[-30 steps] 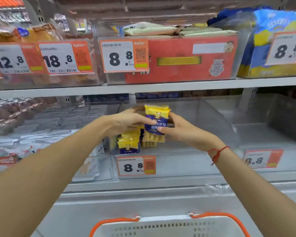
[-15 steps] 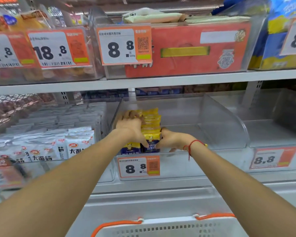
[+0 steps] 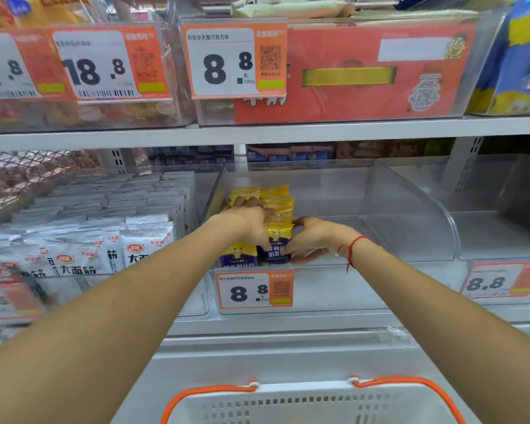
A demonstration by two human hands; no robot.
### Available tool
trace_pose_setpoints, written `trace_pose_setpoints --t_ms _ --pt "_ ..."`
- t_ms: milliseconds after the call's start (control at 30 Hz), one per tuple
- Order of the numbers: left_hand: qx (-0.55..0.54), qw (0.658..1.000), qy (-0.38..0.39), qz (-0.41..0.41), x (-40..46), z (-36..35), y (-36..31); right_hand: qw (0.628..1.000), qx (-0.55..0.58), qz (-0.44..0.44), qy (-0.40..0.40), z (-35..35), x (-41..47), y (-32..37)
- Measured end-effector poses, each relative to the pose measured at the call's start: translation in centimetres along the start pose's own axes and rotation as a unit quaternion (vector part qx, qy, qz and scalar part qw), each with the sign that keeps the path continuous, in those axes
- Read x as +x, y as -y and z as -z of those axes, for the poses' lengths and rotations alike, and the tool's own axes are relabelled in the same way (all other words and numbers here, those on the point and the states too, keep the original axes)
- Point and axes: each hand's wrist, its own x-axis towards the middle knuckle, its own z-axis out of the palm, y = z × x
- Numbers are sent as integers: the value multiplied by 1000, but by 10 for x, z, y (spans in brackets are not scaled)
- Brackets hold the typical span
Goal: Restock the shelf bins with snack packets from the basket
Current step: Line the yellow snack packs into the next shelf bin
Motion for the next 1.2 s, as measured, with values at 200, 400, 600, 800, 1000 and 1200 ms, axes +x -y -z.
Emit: trace_pose_setpoints --t_ms 200,400,600,800,1000,1200 --pt "-18 999 21 23 4 1 -9 999 1 10 -38 -11 5 0" --pt "-17 1000 -7 21 -5 4 -5 999 -7 9 -37 -5 -11 5" --pt "-75 992 -106 -5 -33 13 0 988 -83 51 -120 2 -42 6" --pt "-228 943 -243 -15 -107 12 -12 959 -58 191 -200 4 -110 2" --pt "-339 918 -204 15 -173 -46 -36 982 -50 167 -70 -32 -162 -32" --pt "-334 941 -3 52 -191 -124 -50 988 -133 38 61 -84 -169 -102"
